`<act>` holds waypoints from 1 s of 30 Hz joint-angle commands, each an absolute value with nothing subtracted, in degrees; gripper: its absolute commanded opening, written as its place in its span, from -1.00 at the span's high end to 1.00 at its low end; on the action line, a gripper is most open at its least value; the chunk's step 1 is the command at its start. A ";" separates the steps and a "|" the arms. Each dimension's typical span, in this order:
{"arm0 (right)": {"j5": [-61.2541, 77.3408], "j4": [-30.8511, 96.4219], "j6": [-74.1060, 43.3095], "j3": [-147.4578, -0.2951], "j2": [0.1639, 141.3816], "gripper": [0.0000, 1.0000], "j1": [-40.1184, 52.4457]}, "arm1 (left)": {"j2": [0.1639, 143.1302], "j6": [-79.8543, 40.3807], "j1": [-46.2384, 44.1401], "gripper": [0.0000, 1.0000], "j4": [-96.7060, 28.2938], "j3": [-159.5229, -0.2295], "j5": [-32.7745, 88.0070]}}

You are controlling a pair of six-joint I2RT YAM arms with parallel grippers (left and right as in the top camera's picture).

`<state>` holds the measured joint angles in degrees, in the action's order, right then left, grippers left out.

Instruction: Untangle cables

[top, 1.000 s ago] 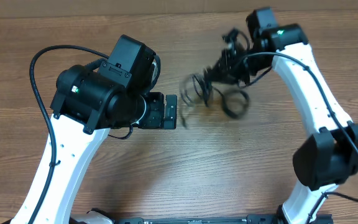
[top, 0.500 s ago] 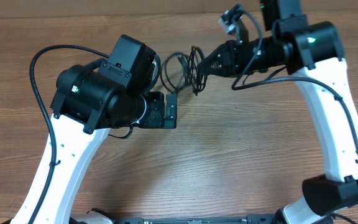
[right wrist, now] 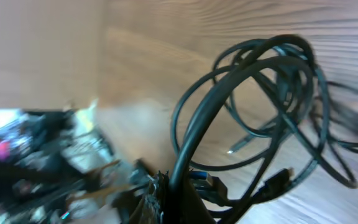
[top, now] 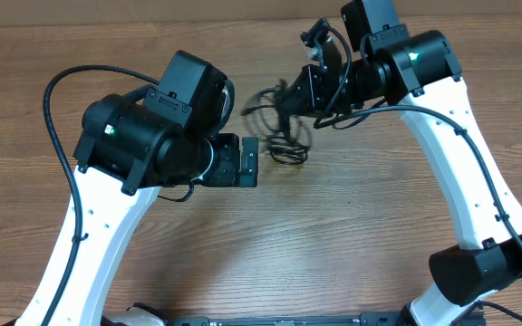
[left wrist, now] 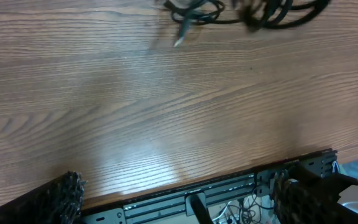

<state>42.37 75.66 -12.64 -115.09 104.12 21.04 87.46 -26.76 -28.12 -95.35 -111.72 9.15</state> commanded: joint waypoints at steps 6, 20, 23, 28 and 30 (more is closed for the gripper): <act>30.41 76.25 -14.35 -115.48 103.77 0.93 21.37 | 87.74 -25.71 -28.21 -0.99 -95.53 -111.85 8.40; 53.30 78.04 -6.96 -115.46 103.96 0.87 21.69 | 87.74 -25.78 -28.21 -0.99 -95.48 -111.85 8.43; 47.00 77.89 -7.05 -115.46 103.96 0.85 21.69 | 87.74 -25.78 -28.21 -0.99 -95.57 -111.85 8.43; 5.74 82.24 -27.66 -115.46 104.14 0.85 21.69 | 87.74 -25.78 -28.21 -0.99 -95.53 -111.85 8.43; 3.51 83.53 -29.52 -115.46 104.22 0.74 21.69 | 87.74 -25.78 -28.21 -0.99 -95.55 -111.85 8.43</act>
<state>20.36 82.89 -20.21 -115.00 104.12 21.78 87.46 -26.76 -28.12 -95.61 -111.72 9.15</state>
